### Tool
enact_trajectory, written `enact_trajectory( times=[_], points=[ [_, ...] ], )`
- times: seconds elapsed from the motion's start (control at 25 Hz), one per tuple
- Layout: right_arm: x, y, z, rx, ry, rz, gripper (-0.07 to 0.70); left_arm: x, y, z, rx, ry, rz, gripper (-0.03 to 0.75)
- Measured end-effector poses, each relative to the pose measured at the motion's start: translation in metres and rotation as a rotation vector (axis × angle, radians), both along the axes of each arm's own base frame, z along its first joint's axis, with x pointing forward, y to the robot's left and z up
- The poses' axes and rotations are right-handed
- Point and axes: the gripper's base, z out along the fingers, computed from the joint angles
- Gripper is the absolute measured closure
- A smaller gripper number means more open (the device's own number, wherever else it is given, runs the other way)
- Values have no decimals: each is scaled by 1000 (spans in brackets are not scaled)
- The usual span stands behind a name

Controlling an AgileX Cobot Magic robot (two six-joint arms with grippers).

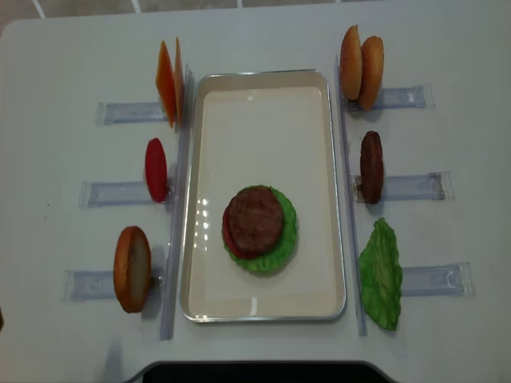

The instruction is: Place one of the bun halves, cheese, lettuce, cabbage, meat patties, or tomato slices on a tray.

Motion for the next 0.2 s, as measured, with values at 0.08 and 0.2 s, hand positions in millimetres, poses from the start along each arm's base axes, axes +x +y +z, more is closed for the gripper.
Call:
enact_trajectory(
  times=[0.08, 0.2],
  points=[
    [0, 0, 0, 0, 1, 0, 325, 0, 0, 0, 0, 0, 0, 722],
    [0, 0, 0, 0, 1, 0, 325, 0, 0, 0, 0, 0, 0, 722]
  ],
)
